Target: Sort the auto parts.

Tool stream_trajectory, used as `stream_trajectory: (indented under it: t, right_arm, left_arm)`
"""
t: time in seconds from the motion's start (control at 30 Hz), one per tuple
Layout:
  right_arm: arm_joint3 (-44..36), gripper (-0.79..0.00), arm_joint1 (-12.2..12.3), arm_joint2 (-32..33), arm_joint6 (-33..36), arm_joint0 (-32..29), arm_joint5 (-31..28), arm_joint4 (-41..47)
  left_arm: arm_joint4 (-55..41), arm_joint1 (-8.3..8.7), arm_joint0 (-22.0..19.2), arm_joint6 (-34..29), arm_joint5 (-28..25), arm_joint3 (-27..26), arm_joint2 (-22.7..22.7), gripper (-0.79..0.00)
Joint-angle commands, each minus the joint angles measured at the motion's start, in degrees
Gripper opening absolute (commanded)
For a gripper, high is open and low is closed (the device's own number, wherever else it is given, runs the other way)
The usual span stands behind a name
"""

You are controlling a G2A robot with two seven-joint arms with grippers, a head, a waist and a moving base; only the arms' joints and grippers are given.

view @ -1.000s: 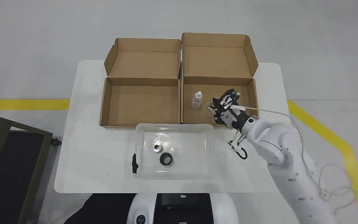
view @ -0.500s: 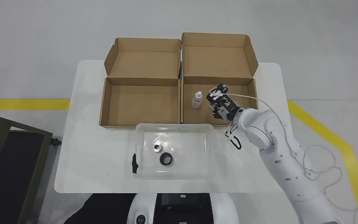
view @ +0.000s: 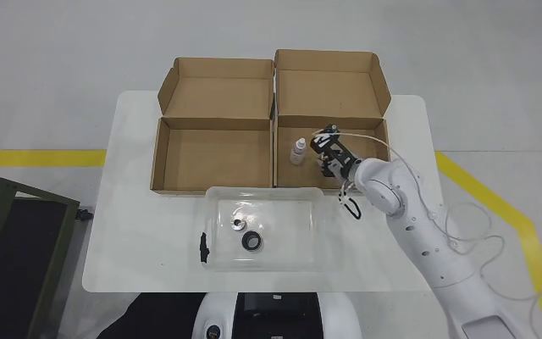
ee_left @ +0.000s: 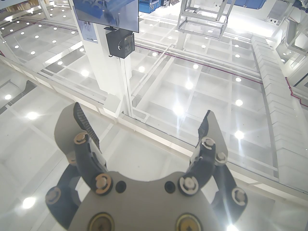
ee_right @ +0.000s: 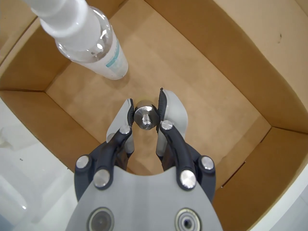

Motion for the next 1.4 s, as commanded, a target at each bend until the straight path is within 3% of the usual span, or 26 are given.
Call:
stream_trajectory:
  t: [0.0,0.17,0.2,0.27,0.7,0.8,0.93,1.17,1.37]
  right_arm:
    - [0.9,-0.785,-0.2,-0.5,0.0,0.6,0.0,0.1]
    - [2.3,-0.785,-0.5,-1.1,0.0,1.3,0.2,0.1]
    - [2.5,-0.757,-0.5,-1.2,0.0,1.4,0.2,0.1]
    - [2.9,-0.619,-0.7,-1.4,0.1,1.7,0.3,0.3]
    - [1.7,-0.403,-1.0,-1.5,-0.2,2.0,0.3,0.0]
    - [-1.5,-0.385,-0.5,0.0,-0.3,0.2,-0.4,-0.6]
    - [-8.5,-0.305,0.5,3.3,-0.6,-4.0,-2.1,-0.3]
    - [-24.9,-0.308,2.2,9.2,-1.3,-13.7,-6.4,-0.2]
    - [-34.8,-0.311,2.9,9.2,-1.5,-20.1,-9.9,-2.0]
  left_arm:
    - [0.0,0.0,0.0,0.0,0.0,0.0,0.0,0.0]
    - [0.0,0.0,0.0,0.0,0.0,0.0,0.0,0.0]
    - [0.0,0.0,0.0,0.0,0.0,0.0,0.0,0.0]
    - [0.0,0.0,0.0,0.0,0.0,0.0,0.0,0.0]
    - [0.0,0.0,0.0,0.0,0.0,0.0,0.0,0.0]
    - [0.0,0.0,0.0,0.0,0.0,0.0,0.0,0.0]
    - [0.0,0.0,0.0,0.0,0.0,0.0,0.0,0.0]
    - [0.0,0.0,0.0,0.0,0.0,0.0,0.0,0.0]
    - [0.0,0.0,0.0,0.0,0.0,0.0,0.0,0.0]
